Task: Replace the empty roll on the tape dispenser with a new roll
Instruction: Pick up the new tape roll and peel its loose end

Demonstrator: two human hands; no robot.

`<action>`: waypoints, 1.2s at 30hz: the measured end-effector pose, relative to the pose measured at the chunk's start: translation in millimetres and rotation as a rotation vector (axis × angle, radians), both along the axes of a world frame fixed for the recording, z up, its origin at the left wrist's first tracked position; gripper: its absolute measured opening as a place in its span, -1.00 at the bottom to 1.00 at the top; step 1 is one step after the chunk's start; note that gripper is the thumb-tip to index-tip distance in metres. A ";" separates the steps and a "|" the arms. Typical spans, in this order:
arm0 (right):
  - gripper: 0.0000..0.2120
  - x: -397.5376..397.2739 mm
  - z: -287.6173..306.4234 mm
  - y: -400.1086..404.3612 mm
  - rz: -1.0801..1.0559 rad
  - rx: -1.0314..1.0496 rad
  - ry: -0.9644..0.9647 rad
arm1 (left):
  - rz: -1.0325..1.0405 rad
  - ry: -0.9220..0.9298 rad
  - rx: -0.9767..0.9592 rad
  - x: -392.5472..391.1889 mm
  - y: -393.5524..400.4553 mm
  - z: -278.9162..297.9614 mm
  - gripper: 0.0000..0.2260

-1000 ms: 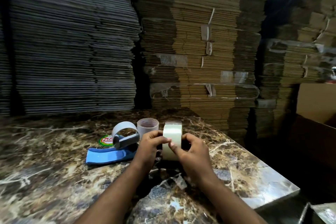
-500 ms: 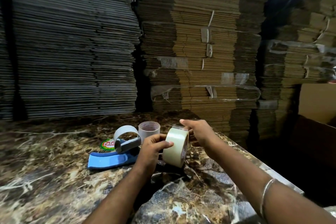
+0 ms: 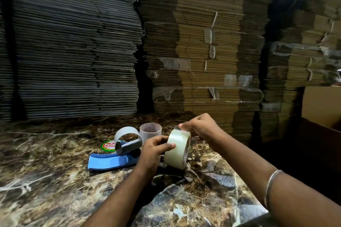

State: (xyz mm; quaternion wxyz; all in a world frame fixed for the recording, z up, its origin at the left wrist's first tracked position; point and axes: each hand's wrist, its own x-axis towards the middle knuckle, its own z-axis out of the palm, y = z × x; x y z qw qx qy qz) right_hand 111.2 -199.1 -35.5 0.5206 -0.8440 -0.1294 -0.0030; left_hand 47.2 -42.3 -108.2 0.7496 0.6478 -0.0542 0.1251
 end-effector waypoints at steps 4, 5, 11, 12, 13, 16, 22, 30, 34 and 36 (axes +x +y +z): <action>-0.79 1.8 2.3 0.5 0.028 -0.035 -0.020 | 0.007 0.009 0.017 0.4 0.3 -1.4 -0.88; -0.81 2.6 2.8 0.5 0.034 -0.051 -0.025 | 0.007 0.008 0.020 0.3 0.7 -2.0 -0.88; -0.89 2.5 10.3 3.1 0.067 -0.176 -0.109 | -0.026 0.035 0.025 0.7 0.6 -4.3 -0.78; -0.89 1.1 11.6 3.5 0.072 -0.218 -0.144 | -0.055 0.040 0.024 0.1 0.2 -4.6 -0.77; -0.89 -0.6 12.4 3.9 0.077 -0.268 -0.187 | -0.082 0.043 0.032 -0.4 -0.5 -5.3 -0.73; -0.90 -6.8 14.8 5.2 0.076 -0.400 -0.315 | -0.104 0.078 0.055 -0.1 -1.2 -8.6 -0.61; -0.90 -10.4 18.7 4.8 0.102 -0.469 -0.408 | -0.037 0.092 0.053 3.8 -1.9 -13.7 -0.60; -0.91 -14.9 25.0 4.2 0.160 -0.519 -0.459 | 0.000 0.037 0.076 2.6 -1.5 -10.9 -0.72; -0.92 -16.6 26.7 1.0 0.165 -0.485 -0.482 | 0.068 0.041 0.055 2.4 -0.1 -8.3 -0.59; -0.92 -17.3 26.8 0.2 0.163 -0.470 -0.497 | 0.108 0.032 0.116 1.3 -0.1 -7.5 -0.52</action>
